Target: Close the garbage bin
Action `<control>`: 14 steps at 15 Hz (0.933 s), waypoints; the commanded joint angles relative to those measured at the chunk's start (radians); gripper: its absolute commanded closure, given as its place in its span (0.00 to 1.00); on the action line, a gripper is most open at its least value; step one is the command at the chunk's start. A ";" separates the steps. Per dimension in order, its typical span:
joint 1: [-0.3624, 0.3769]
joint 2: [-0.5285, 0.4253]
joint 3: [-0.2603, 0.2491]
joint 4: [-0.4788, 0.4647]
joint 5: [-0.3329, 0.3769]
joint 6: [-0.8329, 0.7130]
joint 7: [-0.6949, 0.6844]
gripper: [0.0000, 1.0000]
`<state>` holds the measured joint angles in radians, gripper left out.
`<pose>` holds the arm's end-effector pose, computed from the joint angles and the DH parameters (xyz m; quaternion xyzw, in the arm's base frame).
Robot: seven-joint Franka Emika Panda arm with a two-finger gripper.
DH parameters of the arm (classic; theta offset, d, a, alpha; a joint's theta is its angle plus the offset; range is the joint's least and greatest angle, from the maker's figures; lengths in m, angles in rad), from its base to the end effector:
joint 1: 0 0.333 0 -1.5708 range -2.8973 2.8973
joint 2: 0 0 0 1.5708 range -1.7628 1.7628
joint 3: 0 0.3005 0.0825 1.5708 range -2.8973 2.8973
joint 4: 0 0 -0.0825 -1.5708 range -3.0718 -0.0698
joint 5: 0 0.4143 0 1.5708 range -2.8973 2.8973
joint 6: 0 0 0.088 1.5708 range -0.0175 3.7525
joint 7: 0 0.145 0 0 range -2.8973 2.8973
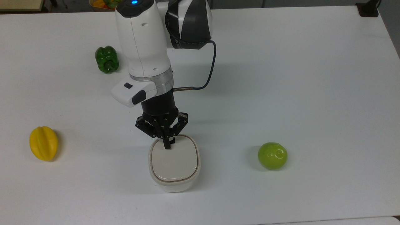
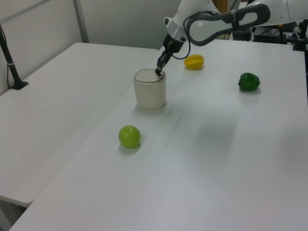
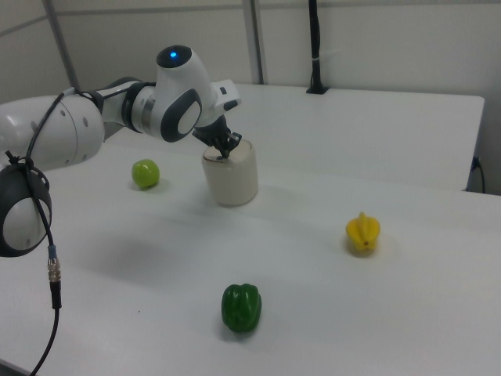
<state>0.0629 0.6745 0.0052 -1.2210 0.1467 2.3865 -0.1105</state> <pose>0.8150 0.0597 0.3762 -0.9670 -0.0459 -0.2436 0.0580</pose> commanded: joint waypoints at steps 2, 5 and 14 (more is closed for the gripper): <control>-0.003 -0.006 0.009 -0.029 0.005 -0.012 -0.037 1.00; 0.006 0.011 0.009 -0.031 0.002 -0.010 -0.037 1.00; 0.002 -0.071 0.010 -0.070 -0.009 0.031 0.017 1.00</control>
<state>0.0693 0.6783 0.0064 -1.2198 0.1290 2.3938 -0.1306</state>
